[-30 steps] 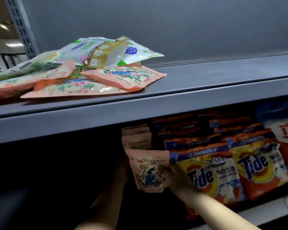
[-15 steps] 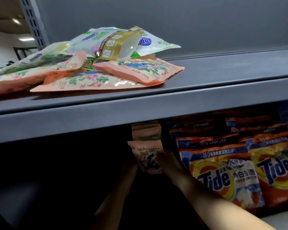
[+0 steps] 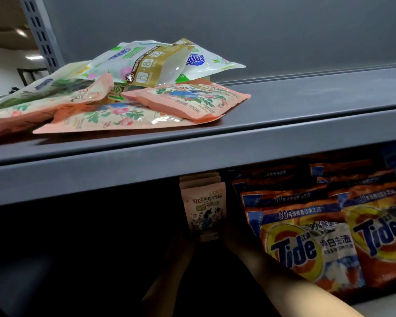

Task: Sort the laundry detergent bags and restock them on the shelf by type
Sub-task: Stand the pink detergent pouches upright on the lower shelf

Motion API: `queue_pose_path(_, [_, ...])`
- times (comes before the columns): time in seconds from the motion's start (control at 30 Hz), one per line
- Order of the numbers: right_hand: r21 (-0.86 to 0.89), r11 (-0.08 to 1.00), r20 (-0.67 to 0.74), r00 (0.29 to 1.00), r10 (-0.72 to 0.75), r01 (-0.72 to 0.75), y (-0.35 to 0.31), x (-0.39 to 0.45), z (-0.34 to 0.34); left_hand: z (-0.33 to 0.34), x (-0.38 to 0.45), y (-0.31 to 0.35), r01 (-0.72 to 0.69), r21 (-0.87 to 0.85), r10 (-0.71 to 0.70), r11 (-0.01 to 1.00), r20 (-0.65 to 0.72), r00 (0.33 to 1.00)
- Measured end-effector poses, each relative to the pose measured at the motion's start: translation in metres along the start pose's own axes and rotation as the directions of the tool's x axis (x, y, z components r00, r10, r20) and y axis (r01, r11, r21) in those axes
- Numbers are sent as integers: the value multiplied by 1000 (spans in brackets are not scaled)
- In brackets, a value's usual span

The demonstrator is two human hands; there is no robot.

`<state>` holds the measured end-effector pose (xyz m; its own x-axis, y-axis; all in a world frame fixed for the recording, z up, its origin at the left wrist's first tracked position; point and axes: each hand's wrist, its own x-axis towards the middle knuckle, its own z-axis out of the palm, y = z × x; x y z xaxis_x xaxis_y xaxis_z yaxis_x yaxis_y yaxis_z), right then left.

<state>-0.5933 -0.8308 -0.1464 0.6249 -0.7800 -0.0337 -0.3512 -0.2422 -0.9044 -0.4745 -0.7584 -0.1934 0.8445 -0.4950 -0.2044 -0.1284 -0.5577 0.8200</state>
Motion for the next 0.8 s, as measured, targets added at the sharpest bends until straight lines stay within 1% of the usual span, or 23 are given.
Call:
queue_pose_path(0.03, [5, 999, -137, 990, -30, 31, 7, 5, 3, -2, 0, -2, 17, 34, -17, 999, -14, 1000])
queue_pose_path(0.07, [61, 998, -270, 963, -15, 33, 10, 6, -1, -3, -1, -2, 7, 56, -7, 998, 9, 1000])
queue_pose_path(0.1, [46, 999, -333, 943, 6, 10, 10, 0, -3, -5, -3, -2, -23, 75, 20, 997, 37, 999])
queue_pose_path(0.13, [-12, 995, -316, 944, 93, -102, -1, -11, -8, -8, -8, -2, -38, 96, 33, 995, 56, 998])
queue_pose_path(0.17, [-137, 977, -225, 966, 130, -164, -4, -16, -8, -11, -12, 0, -36, 114, 28, 993, 70, 997])
queue_pose_path(0.2, [-250, 955, -117, 984, 131, -157, -6, -22, -11, -15, -17, 1, -35, 107, 26, 994, 87, 996])
queue_pose_path(0.23, [-219, 966, -108, 988, 115, -136, -11, -27, -13, -19, -22, 3, -36, 91, 26, 995, 102, 994])
queue_pose_path(0.27, [-237, 963, -90, 990, 106, -125, -12, -30, -13, -25, -28, 6, -39, 89, 28, 995, 112, 993])
queue_pose_path(0.33, [-270, 961, -108, 994, 26, -55, -17, -32, -9, -36, -44, 15, -73, 166, 52, 984, 127, 991])
queue_pose_path(0.37, [-300, 952, -105, 994, 37, -67, -19, -37, -11, -42, -54, 19, -92, 208, 68, 974, 118, 991])
queue_pose_path(0.4, [-397, 918, -67, 998, -5, -22, -20, -39, -12, -48, -62, 23, -103, 230, 82, 968, 97, 992])
queue_pose_path(0.47, [-388, 921, 67, 998, 17, 10, -24, -49, -21, -64, -82, 33, -96, 226, 84, 969, 65, 994])
queue_pose_path(0.5, [-400, 916, 106, 994, 24, 20, -28, -53, -28, -71, -93, 40, -96, 233, 86, 968, 53, 995])
queue_pose_path(0.53, [-397, 917, 134, 990, 37, 19, -35, -58, -36, -79, -105, 48, -104, 271, 93, 957, 52, 994])
queue_pose_path(0.6, [-412, 910, 207, 977, 49, 42, -52, -70, -52, -94, -133, 61, -77, 434, 68, 897, 35, 997])
queue_pose_path(0.63, [-455, 887, 247, 968, 42, 77, -63, -79, -60, -100, -147, 66, -60, 496, 68, 866, 3, 998])
queue_pose_path(0.67, [-495, 863, 283, 958, 47, 104, -75, -89, -69, -107, -163, 71, -62, 507, 85, 860, -23, 996])
queue_pose_path(0.73, [-567, 808, 346, 937, 53, 163, -95, -111, -89, -119, -195, 80, -95, 459, 130, 884, -45, 991])
queue_pose_path(0.8, [-625, 738, 406, 914, 28, 255, -116, -138, -109, -134, -230, 94, -111, 496, 173, 861, -81, 982])
